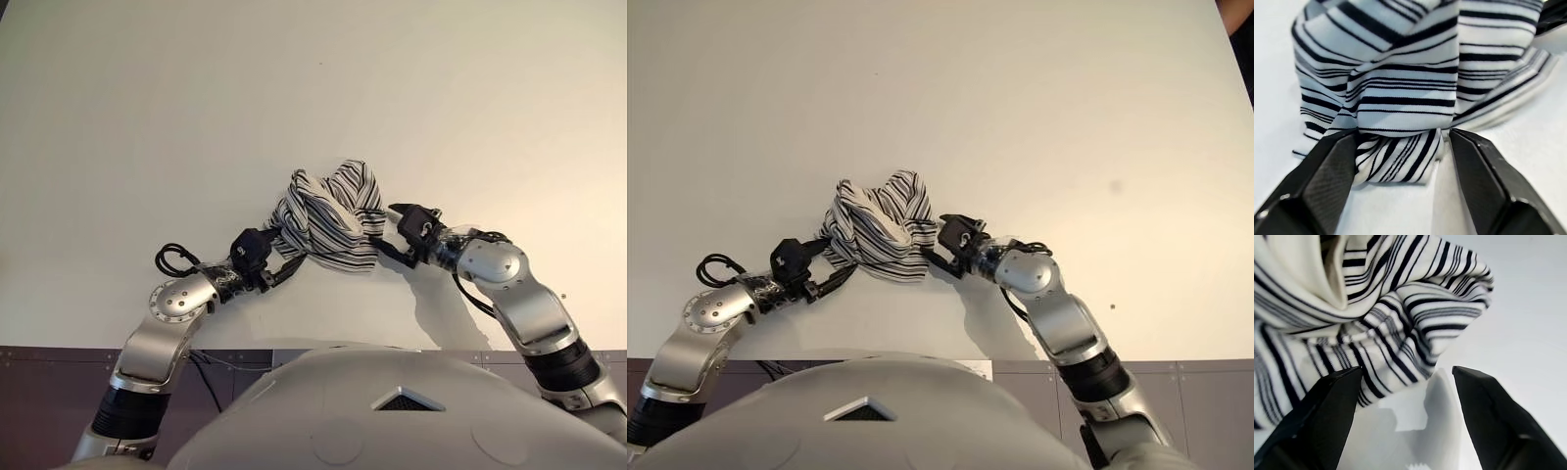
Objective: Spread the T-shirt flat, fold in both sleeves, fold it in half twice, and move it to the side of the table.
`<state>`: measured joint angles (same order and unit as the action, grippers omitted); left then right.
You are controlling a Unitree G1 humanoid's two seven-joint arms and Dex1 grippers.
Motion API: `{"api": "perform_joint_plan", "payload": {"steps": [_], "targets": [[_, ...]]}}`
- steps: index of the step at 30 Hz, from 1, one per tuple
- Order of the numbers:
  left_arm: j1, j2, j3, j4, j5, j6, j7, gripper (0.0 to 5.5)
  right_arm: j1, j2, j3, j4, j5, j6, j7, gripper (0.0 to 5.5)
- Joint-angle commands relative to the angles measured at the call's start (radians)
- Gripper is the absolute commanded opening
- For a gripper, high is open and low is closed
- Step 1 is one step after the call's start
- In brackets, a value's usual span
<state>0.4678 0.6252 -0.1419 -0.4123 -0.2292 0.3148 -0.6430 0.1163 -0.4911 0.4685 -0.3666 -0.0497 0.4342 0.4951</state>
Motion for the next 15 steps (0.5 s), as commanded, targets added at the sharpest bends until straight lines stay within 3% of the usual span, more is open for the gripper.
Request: {"api": "perform_joint_plan", "payload": {"steps": [1,10,15], "targets": [[0.032,0.063,0.005,0.014,-0.019,0.064,-0.068,3.22,0.007,0.028,0.004,0.152,-0.087,0.056,-0.088,3.35],[0.198,0.261,0.001,0.059,0.018,-0.110,-0.297,3.22,-0.122,0.020,-0.068,0.341,-0.144,0.021,-0.144,3.35],[0.185,0.387,0.051,0.293,0.061,-0.258,-0.404,3.22,-0.187,0.012,-0.107,0.524,-0.177,-0.049,-0.202,3.35]]}}
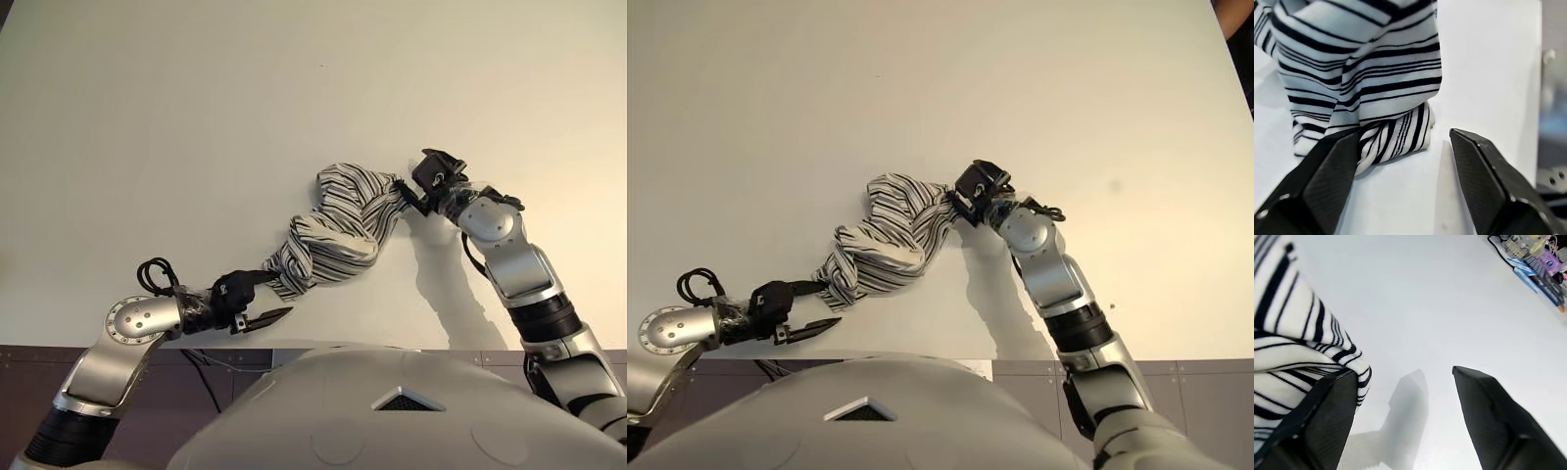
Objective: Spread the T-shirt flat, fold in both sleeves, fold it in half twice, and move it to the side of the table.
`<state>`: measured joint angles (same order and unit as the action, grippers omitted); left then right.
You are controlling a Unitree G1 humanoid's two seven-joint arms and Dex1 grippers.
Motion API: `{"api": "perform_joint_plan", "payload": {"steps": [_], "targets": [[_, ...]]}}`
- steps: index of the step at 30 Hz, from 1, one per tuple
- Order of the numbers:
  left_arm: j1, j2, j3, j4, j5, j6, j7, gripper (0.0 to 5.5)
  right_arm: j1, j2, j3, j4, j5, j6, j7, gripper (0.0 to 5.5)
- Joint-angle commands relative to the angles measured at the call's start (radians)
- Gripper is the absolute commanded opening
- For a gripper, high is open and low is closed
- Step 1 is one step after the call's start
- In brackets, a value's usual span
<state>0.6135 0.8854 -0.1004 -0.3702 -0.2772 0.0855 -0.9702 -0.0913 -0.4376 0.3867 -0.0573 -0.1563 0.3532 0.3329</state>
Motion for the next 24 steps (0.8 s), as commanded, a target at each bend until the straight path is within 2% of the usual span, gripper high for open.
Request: {"api": "perform_joint_plan", "payload": {"steps": [1,4,8,11,13,15,18,21,24], "targets": [[0.024,0.146,0.019,0.310,0.123,-0.063,-0.090,3.22,0.008,-0.043,-0.038,0.245,-0.072,0.019,-0.056,3.35],[-0.148,0.165,0.048,0.510,0.141,-0.117,-0.089,3.22,-0.036,-0.037,-0.093,0.327,-0.076,-0.017,-0.140,3.35],[-0.362,0.127,0.065,0.624,0.137,-0.122,-0.027,3.22,-0.073,-0.025,-0.205,0.360,-0.051,-0.072,-0.276,3.35],[-0.375,0.104,0.119,0.565,0.078,-0.105,-0.005,3.22,-0.090,-0.004,-0.319,0.281,0.004,-0.118,-0.323,3.35],[-0.398,0.073,0.178,0.465,0.005,-0.044,0.023,3.22,-0.080,0.027,-0.341,0.147,0.071,-0.120,-0.259,3.35],[-0.464,0.010,0.206,0.329,-0.067,0.057,0.096,3.22,-0.060,0.053,-0.327,-0.016,0.167,-0.080,-0.159,3.35],[-0.547,-0.152,0.139,0.145,-0.061,0.181,0.278,3.22,-0.054,0.055,-0.271,-0.178,0.270,0.014,-0.007,3.35],[-0.577,-0.303,0.006,0.048,0.004,0.285,0.422,3.22,-0.109,0.023,-0.135,-0.055,0.187,0.048,0.095,3.35],[-0.654,-0.412,-0.088,0.102,0.076,0.360,0.510,3.22,-0.106,-0.058,0.054,0.106,0.021,0.023,0.193,3.35]]}}
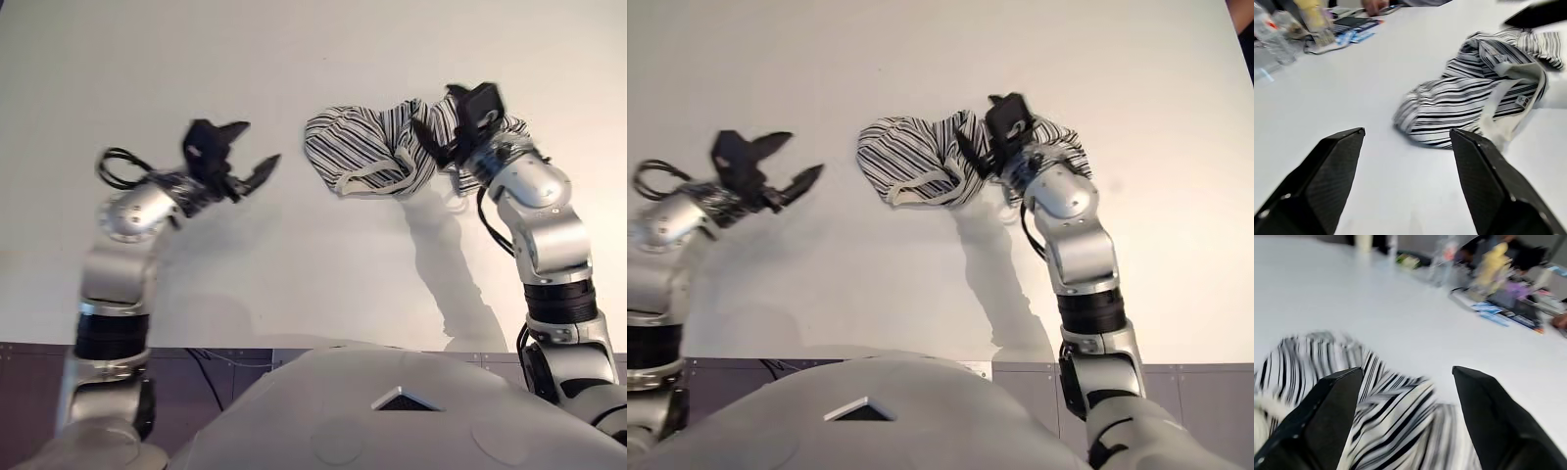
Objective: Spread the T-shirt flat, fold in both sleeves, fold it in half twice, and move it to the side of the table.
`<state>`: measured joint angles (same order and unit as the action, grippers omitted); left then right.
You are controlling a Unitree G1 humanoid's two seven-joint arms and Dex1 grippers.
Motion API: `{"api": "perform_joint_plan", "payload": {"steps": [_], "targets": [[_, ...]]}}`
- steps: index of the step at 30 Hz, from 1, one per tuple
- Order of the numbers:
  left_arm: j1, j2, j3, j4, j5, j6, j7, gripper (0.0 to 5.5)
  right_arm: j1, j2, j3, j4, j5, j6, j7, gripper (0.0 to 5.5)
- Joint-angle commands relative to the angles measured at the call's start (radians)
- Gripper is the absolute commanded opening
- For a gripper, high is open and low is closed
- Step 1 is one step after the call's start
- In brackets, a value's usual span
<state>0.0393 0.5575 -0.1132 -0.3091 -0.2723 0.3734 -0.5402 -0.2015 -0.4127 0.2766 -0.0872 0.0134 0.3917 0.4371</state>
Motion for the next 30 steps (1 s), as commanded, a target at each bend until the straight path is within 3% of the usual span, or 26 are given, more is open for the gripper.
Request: {"api": "perform_joint_plan", "payload": {"steps": [1,6,9,11,13,20,23,26,30], "targets": [[-0.107,-0.106,-0.085,0.065,0.078,0.091,0.090,3.22,0.043,-0.120,0.202,0.093,-0.150,-0.026,0.155,3.35],[-0.123,-0.155,-0.111,0.115,0.129,0.106,0.123,3.22,0.125,-0.143,0.237,-0.135,0.020,-0.077,0.378,3.35],[-0.105,-0.163,-0.163,0.162,0.187,0.092,0.123,3.22,0.081,-0.100,0.125,-0.114,0.037,-0.099,0.299,3.35],[-0.049,-0.125,-0.241,0.177,0.265,0.085,0.117,3.22,0.039,-0.076,0.034,-0.136,0.077,-0.045,0.257,3.35],[0.019,-0.127,-0.240,0.130,0.283,0.103,0.141,3.22,0.015,-0.055,-0.010,-0.196,0.128,0.038,0.245,3.35],[0.103,-0.222,-0.181,-0.016,0.272,0.098,0.240,3.22,0.037,-0.018,0.221,-0.159,-0.060,0.126,0.163,3.35],[0.116,-0.216,-0.191,-0.061,0.267,0.088,0.221,3.22,0.016,-0.030,0.259,-0.098,-0.130,0.108,0.156,3.35],[0.207,-0.131,-0.260,-0.031,0.344,0.146,0.203,3.22,-0.002,-0.089,0.196,-0.016,-0.192,0.096,0.106,3.35],[0.378,-0.063,-0.277,0.075,0.434,0.189,0.267,3.22,0.092,-0.235,-0.058,-0.008,-0.167,0.108,0.057,3.35]]}}
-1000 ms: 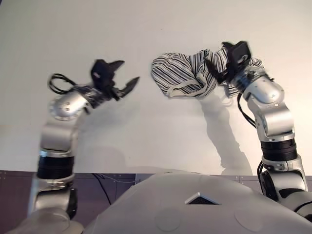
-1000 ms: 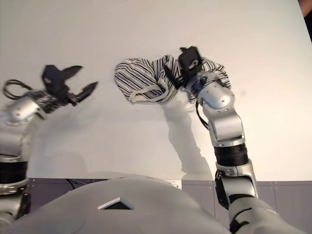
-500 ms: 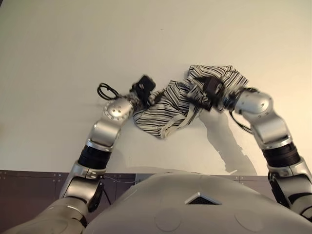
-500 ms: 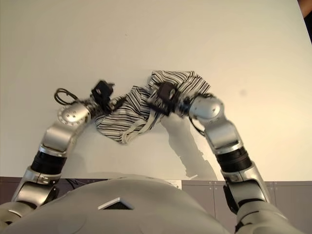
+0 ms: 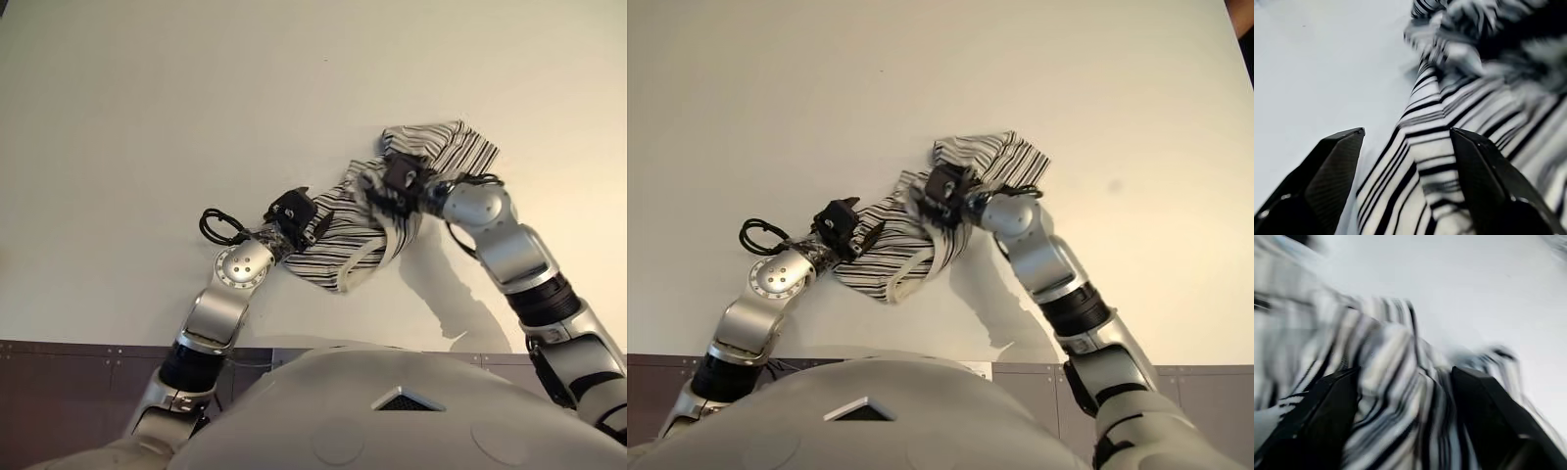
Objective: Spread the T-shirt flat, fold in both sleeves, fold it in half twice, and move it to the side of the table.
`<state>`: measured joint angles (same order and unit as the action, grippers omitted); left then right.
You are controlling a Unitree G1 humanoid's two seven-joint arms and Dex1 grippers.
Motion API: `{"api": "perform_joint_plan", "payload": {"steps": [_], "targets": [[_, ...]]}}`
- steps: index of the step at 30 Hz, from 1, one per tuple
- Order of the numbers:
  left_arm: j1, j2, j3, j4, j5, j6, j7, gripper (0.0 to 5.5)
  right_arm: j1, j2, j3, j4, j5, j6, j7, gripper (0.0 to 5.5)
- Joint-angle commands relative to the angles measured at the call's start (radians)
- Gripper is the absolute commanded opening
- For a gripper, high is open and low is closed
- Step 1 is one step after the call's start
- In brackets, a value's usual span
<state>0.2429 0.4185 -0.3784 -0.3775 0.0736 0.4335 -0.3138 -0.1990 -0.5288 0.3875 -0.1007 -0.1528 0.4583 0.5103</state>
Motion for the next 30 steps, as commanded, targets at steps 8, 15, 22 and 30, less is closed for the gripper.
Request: {"api": "perform_joint_plan", "payload": {"steps": [8,15,22,30], "targets": [[0.218,-0.039,0.202,0.006,0.032,0.167,0.197,3.22,0.474,-0.383,-0.328,-0.076,0.016,-0.028,0.136,3.35],[0.104,-0.011,0.295,-0.072,0.018,0.073,0.135,3.22,0.026,-0.209,-0.461,-0.240,0.520,0.113,0.306,3.35],[-0.019,0.037,0.349,-0.049,-0.079,0.039,-0.021,3.22,0.174,-0.036,-0.128,-0.221,0.267,0.026,0.088,3.35],[0.077,0.263,0.263,0.190,0.091,-0.151,-0.130,3.22,0.333,-0.037,-0.096,-0.090,0.080,-0.055,-0.089,3.35]]}}
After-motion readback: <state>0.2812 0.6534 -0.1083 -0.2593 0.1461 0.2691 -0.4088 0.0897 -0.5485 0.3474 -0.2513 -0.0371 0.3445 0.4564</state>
